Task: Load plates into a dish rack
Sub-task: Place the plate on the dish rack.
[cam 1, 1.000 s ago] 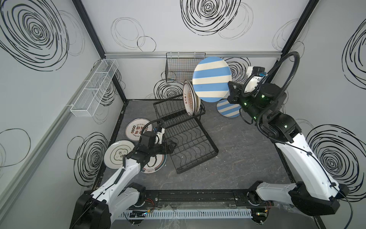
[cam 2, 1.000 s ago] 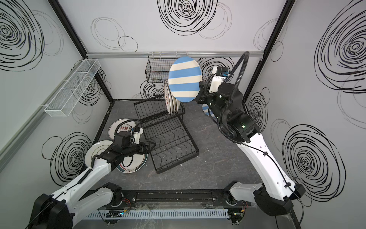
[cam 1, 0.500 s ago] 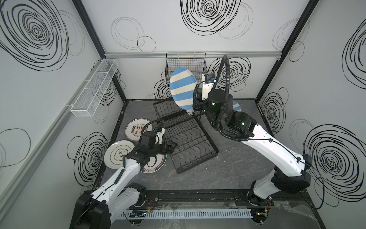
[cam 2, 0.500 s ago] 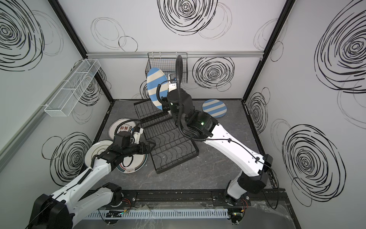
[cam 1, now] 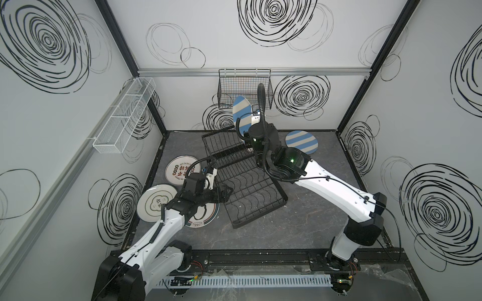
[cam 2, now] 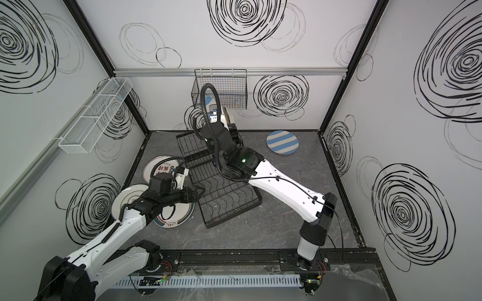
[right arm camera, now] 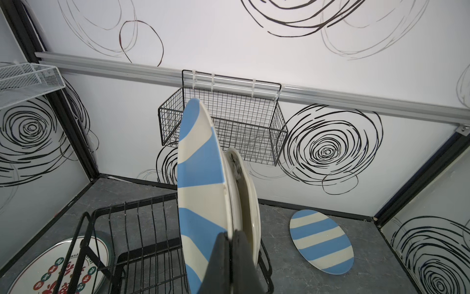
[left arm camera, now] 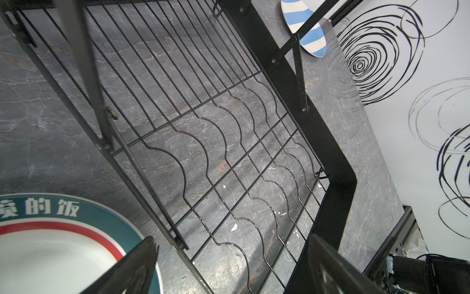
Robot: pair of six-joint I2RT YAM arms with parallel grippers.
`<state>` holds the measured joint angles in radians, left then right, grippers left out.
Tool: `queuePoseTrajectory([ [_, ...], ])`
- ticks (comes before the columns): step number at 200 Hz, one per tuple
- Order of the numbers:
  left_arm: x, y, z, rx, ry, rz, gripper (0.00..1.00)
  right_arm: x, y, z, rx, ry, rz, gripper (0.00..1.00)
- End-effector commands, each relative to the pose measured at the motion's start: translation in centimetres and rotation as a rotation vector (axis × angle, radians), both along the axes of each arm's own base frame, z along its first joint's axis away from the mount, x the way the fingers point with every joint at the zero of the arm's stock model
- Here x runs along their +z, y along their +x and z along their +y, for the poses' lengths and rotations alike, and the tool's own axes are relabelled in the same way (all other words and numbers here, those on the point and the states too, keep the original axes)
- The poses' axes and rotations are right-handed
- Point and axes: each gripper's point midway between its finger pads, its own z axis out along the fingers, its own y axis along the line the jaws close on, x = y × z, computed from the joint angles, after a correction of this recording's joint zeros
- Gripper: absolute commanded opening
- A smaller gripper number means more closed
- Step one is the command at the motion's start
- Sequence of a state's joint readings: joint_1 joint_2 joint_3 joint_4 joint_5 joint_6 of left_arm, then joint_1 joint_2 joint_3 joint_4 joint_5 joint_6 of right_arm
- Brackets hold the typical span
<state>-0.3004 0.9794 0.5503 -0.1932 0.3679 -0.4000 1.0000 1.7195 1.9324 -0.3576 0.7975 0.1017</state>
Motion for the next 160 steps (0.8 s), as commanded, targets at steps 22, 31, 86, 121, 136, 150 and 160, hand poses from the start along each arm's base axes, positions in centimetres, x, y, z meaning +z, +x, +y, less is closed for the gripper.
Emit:
queuePoseTrajectory([
  [22,1.1,0.2,-0.2,-0.007,-0.008,-0.031,0.96,2.2,1.0,-0.7,-0.061,-0.008,-0.059,0.00],
  [31,1.0,0.2,-0.1,-0.006,-0.007,-0.030,0.96,2.1,1.2,-0.6,-0.066,-0.021,-0.058,0.00],
  [86,0.9,0.2,-0.1,-0.004,-0.001,-0.025,0.96,0.6,2.1,-0.2,-0.079,-0.067,-0.040,0.00],
  [121,0.8,0.3,-0.1,-0.003,-0.001,-0.023,0.96,-0.3,2.2,-0.1,-0.073,-0.086,-0.028,0.00],
  [136,0.7,0.2,-0.1,-0.002,0.001,-0.021,0.96,-0.6,2.2,-0.2,-0.070,-0.088,-0.025,0.00],
  [150,0.6,0.2,0.0,-0.002,0.001,-0.018,0.96,-0.8,2.2,-0.2,-0.071,-0.094,-0.021,0.00],
  [160,0.7,0.3,0.0,-0.001,0.001,-0.019,0.96,-1.2,2.3,-0.2,-0.070,-0.102,-0.016,0.00],
])
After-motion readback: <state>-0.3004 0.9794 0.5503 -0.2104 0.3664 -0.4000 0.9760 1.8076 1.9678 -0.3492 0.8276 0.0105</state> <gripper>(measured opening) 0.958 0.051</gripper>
